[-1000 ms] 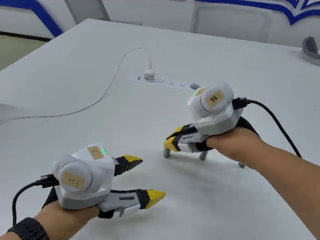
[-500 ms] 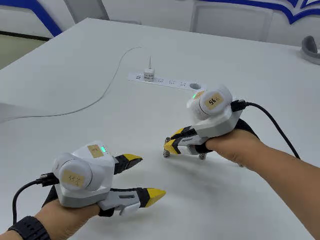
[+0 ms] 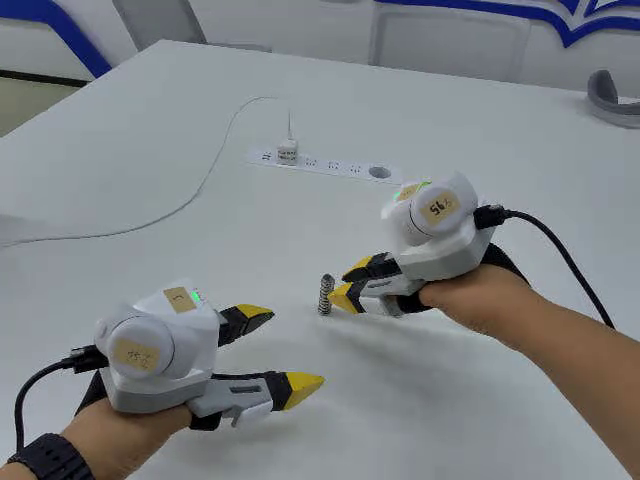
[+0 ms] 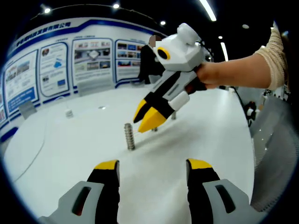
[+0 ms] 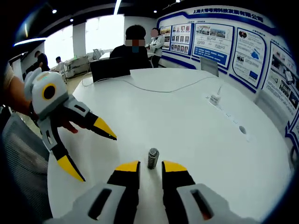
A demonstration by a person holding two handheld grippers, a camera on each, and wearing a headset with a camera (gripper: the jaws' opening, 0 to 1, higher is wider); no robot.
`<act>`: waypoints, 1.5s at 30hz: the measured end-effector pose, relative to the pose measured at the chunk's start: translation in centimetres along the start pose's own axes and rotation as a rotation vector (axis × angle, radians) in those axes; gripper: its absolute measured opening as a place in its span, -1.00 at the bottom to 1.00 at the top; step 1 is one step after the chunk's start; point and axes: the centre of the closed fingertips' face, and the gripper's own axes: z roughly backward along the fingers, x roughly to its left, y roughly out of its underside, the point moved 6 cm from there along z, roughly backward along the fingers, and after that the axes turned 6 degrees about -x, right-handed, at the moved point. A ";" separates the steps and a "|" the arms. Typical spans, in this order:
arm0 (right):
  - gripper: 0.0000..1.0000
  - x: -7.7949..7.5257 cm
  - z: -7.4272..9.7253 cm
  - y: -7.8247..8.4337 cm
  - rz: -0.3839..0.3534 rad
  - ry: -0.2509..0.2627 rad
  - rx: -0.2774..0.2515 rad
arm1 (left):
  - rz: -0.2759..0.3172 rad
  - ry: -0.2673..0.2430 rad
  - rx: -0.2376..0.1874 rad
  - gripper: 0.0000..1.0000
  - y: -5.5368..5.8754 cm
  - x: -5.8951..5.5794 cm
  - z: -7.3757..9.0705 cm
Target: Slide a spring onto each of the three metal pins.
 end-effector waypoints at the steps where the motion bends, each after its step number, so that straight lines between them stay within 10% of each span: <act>1: -0.60 0.1 0.1 0.0 -0.001 0.001 -0.002 | 0.000 0.000 0.000 0.17 0.0 0.0 0.0; 45: -0.42 0.2 10.0 5.8 -0.089 0.128 -0.069 | 0.004 -0.012 -0.002 0.31 -0.3 0.1 0.0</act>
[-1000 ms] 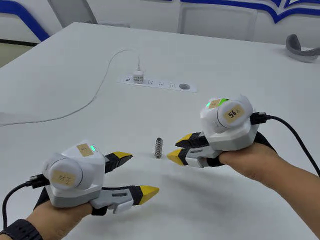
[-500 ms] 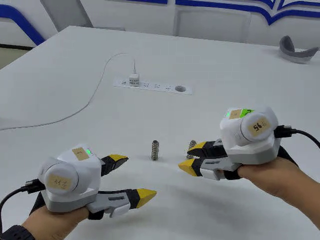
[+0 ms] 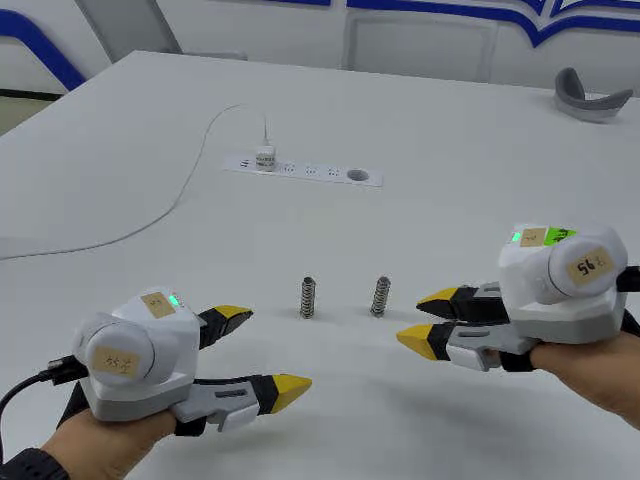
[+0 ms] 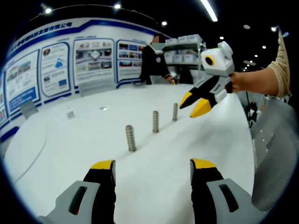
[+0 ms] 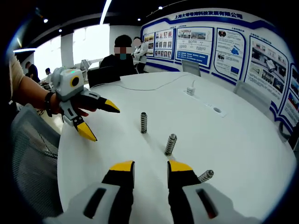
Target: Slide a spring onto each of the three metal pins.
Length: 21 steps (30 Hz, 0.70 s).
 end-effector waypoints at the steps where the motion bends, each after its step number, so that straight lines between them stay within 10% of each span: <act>1: -0.42 -0.2 0.2 0.1 -0.004 0.005 -0.001 | 0.000 0.000 0.001 0.32 0.0 0.0 0.0; 21: -0.07 -3.0 4.1 2.7 -0.054 0.105 -0.042 | 0.004 0.000 0.011 0.36 0.4 0.1 -0.1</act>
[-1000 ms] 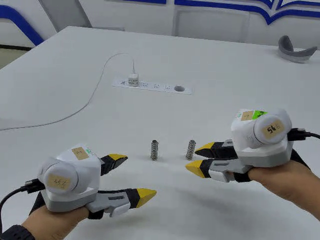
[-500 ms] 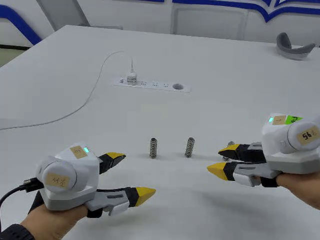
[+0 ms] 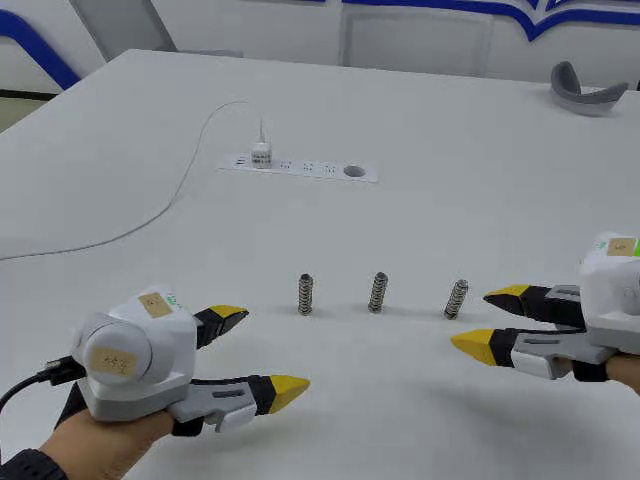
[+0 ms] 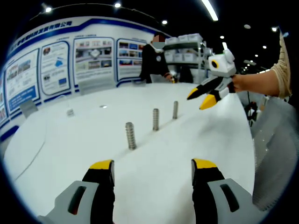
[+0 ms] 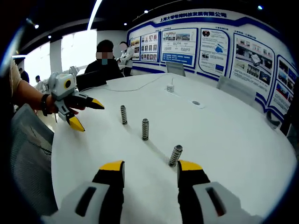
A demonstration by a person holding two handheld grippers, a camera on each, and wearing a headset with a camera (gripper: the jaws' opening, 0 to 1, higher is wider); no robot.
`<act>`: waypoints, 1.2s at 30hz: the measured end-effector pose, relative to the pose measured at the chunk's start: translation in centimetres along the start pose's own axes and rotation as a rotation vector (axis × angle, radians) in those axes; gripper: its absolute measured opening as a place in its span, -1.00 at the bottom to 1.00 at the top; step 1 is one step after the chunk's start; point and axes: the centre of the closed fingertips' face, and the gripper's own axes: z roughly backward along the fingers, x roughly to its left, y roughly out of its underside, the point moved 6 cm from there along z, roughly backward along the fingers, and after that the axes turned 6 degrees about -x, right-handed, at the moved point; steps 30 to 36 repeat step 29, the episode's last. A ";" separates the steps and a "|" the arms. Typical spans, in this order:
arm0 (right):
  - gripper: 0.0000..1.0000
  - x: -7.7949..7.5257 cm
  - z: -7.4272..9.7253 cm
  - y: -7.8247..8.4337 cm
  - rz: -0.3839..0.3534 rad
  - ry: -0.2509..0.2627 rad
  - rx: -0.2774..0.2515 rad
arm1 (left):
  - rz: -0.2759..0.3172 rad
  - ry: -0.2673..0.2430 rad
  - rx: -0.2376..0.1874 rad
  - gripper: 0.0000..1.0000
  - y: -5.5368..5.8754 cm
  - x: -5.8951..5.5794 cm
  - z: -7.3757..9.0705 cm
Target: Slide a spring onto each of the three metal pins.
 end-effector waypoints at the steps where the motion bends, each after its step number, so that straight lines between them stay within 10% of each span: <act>1: -0.04 -0.1 0.1 0.1 -0.002 0.002 -0.002 | 0.000 -0.001 0.000 0.36 0.0 0.0 0.0; 36: 0.35 -0.3 1.5 1.3 -0.023 0.017 -0.050 | 0.009 -0.007 0.001 0.37 0.1 0.0 0.1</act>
